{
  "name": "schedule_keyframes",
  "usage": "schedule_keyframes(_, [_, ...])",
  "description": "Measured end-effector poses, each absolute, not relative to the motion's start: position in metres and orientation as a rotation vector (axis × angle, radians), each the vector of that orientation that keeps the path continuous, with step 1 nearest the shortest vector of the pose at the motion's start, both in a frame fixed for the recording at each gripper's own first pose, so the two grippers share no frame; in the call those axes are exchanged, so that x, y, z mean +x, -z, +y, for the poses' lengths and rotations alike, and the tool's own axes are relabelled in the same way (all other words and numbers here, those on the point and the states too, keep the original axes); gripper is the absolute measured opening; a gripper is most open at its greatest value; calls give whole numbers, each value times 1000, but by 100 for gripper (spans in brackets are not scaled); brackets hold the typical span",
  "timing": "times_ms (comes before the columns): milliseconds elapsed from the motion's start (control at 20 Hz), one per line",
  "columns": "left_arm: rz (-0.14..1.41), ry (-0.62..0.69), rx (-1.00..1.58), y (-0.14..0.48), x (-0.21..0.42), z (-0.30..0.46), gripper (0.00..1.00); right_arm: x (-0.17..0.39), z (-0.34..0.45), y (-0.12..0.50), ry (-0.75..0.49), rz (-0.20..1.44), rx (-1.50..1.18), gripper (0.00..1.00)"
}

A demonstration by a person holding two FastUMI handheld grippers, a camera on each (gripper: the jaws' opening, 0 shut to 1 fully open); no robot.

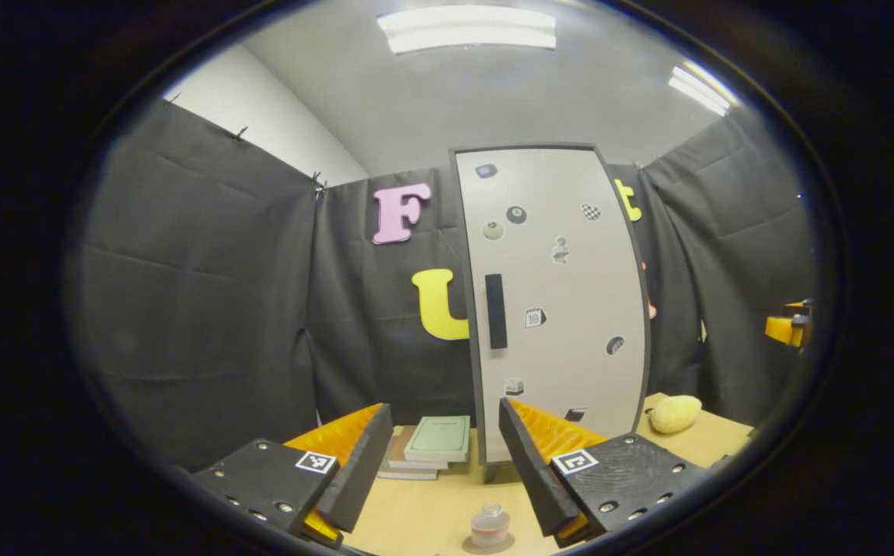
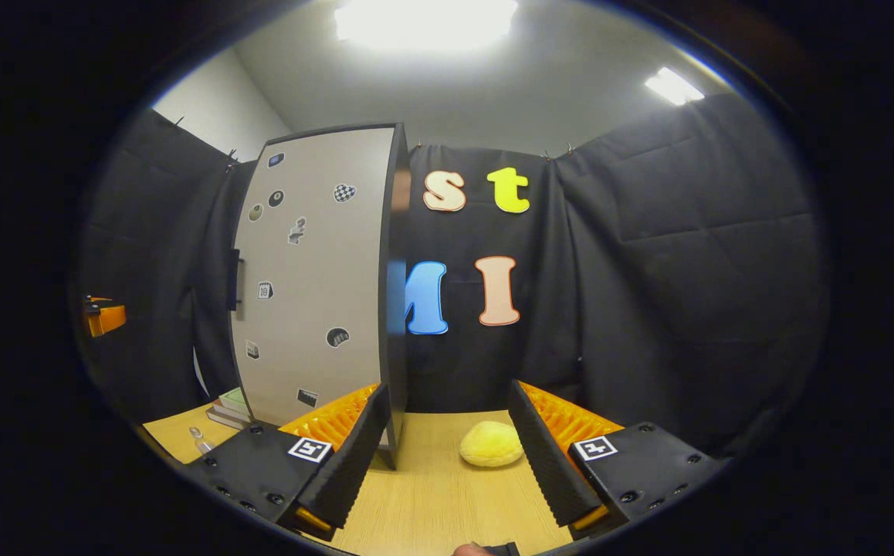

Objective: Open the cabinet door with the right hand, grasp the bottle in the cabinet with the left hand and place it on the coaster, then close the cabinet door with the right hand.

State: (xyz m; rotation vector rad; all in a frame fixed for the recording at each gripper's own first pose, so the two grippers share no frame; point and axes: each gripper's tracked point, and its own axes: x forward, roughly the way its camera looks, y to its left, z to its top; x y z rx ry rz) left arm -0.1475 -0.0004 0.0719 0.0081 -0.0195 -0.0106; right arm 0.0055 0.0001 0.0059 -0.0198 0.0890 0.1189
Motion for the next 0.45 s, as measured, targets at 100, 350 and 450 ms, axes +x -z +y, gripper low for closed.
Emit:
schedule_keyframes(100, [-18, 12, -1, -71, -146, 2, 86, 4, 6, -9, -126, 83, -21, 93])
schedule_keyframes(350, [-15, 14, -3, -70, -147, 6, 86, 2, 11, -15, -135, 70, -50, 98])
schedule_keyframes(450, [-15, 14, -3, -70, -147, 7, 84, 1, 11, -16, -138, 73, -52, 98])
